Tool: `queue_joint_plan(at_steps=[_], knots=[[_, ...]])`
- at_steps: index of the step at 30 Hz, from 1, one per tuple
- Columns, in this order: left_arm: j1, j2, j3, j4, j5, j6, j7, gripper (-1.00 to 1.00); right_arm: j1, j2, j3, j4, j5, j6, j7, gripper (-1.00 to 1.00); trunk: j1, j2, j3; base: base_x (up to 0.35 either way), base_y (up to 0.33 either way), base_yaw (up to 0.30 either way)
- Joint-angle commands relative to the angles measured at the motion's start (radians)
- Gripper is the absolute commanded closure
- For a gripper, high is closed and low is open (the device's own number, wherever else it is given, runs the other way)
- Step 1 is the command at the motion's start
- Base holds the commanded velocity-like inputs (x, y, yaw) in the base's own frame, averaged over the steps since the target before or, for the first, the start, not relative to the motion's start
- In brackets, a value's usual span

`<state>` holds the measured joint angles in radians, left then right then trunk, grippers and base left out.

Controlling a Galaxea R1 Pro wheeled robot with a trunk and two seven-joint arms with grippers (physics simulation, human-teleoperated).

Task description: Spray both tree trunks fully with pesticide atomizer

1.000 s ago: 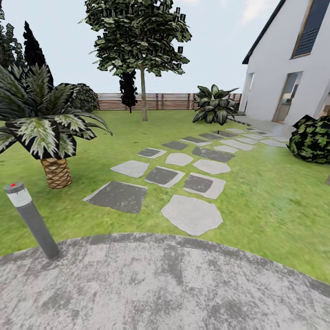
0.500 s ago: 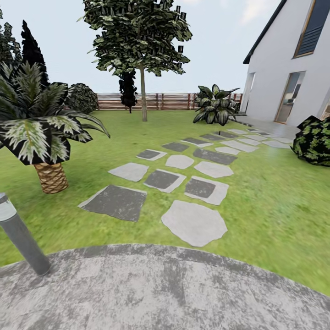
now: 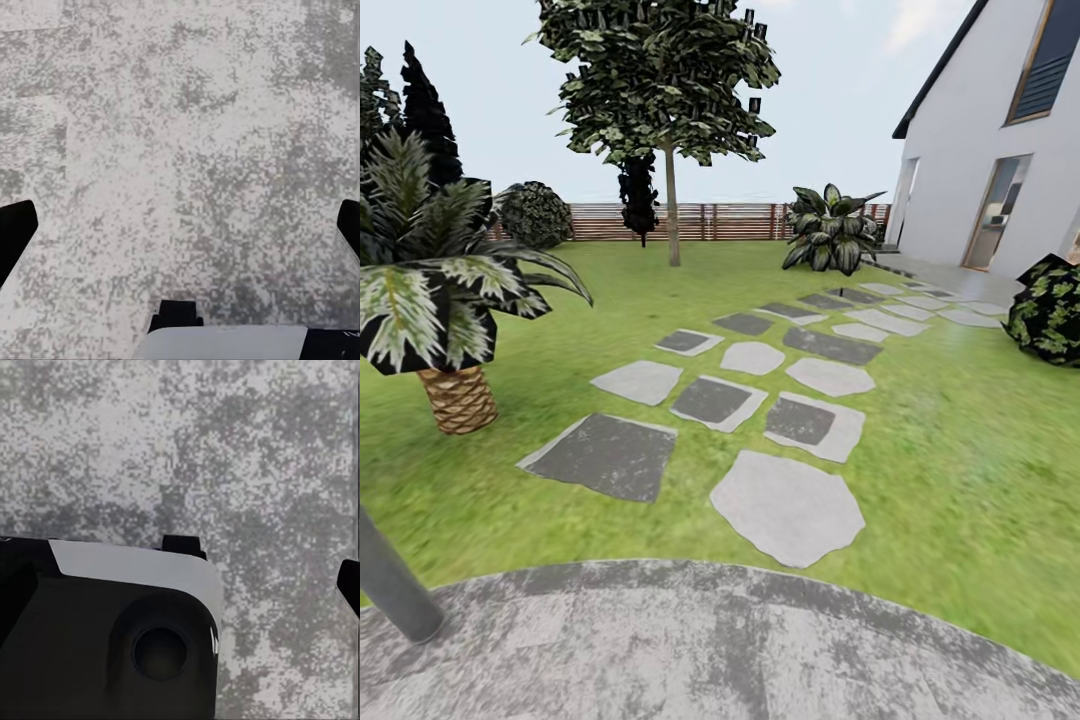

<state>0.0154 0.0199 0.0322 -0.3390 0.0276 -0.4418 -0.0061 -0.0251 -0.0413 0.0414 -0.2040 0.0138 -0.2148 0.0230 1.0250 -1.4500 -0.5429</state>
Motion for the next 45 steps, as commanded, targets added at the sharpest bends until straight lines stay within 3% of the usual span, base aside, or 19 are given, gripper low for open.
queue_joint_plan(at_steps=[1, 39, 41, 45], knots=[[0.000, 0.000, 0.000, 0.000, 0.000, 0.000, 0.000, -1.00, 0.000, 0.000, 0.000, 0.000, 0.000, 0.000, 0.000, -1.00, 0.000, 0.000, 0.000, 0.350, -0.079, 0.000], [0.000, 0.001, 0.000, 0.000, 0.000, 0.000, 0.000, -1.00, -0.001, 0.000, 0.000, 0.000, 0.000, 0.000, 0.000, -1.00, 0.000, 0.000, 0.000, 0.350, -0.091, 0.000], [0.000, 0.001, 0.000, 0.000, 0.001, 0.000, -0.010, -1.00, -0.001, 0.000, 0.000, 0.000, 0.000, 0.000, 0.000, -1.00, 0.000, 0.000, 0.000, 0.349, -0.092, 0.000], [0.000, 0.002, 0.003, 0.000, 0.001, 0.001, -0.105, -1.00, 0.000, 0.000, 0.000, 0.000, 0.000, 0.000, 0.000, -1.00, 0.000, 0.000, 0.000, 0.345, -0.092, 0.000]])
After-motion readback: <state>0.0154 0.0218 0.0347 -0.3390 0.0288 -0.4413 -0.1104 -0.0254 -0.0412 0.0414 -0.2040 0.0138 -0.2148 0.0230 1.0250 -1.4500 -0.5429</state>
